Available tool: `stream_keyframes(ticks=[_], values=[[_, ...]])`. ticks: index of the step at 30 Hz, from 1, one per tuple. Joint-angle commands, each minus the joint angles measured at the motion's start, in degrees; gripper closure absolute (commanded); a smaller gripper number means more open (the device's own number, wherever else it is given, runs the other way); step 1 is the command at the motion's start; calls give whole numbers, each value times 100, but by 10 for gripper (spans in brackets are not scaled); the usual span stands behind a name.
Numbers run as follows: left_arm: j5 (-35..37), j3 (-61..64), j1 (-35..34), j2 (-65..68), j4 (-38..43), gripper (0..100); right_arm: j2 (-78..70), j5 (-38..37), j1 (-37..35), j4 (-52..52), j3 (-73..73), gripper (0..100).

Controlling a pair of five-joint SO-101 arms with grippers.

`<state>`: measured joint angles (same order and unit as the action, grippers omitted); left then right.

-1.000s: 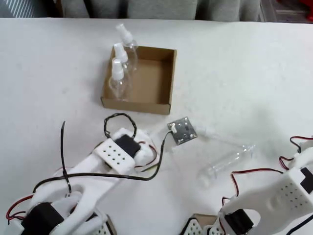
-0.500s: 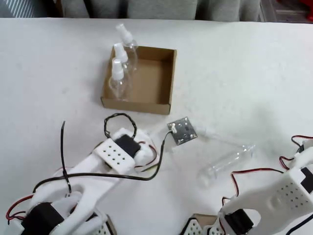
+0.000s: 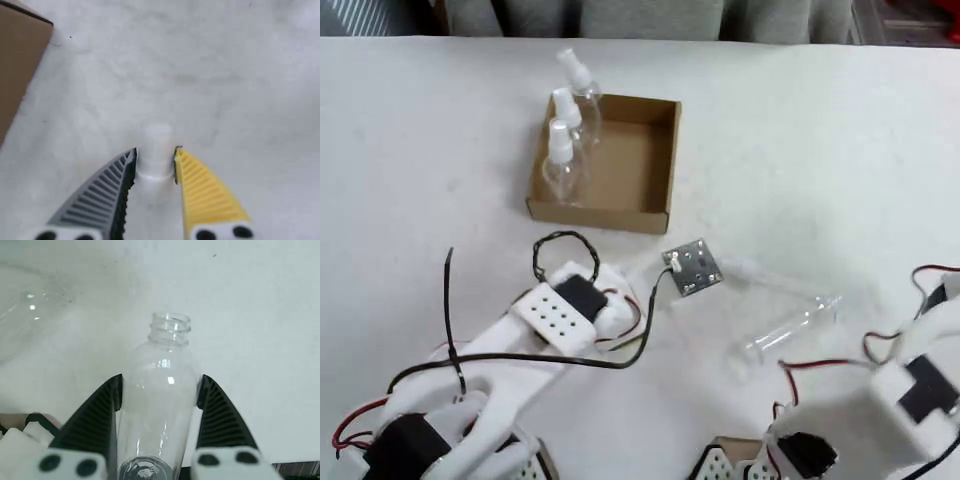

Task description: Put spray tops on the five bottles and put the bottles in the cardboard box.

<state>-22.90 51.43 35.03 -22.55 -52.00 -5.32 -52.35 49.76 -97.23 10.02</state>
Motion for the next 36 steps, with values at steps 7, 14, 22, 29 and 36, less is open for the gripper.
stream_keyframes(ticks=[7,14,22,29,36], values=[[1064,-1011,-1051,-338,-185,979,4066,510,-1059,435,-2620,982],[1257,-2690,-1191,-338,-1363,979,5455,2646,-1543,2659,-4026,981],[1266,-4695,-1182,-338,-1644,979,5640,3622,-2633,4760,-5257,981],[1275,-6163,-1209,-338,-1662,979,5657,3631,-3881,6044,-5767,982],[1363,-7560,-1218,-338,-1626,979,6809,5662,-5991,6070,-6207,982]])
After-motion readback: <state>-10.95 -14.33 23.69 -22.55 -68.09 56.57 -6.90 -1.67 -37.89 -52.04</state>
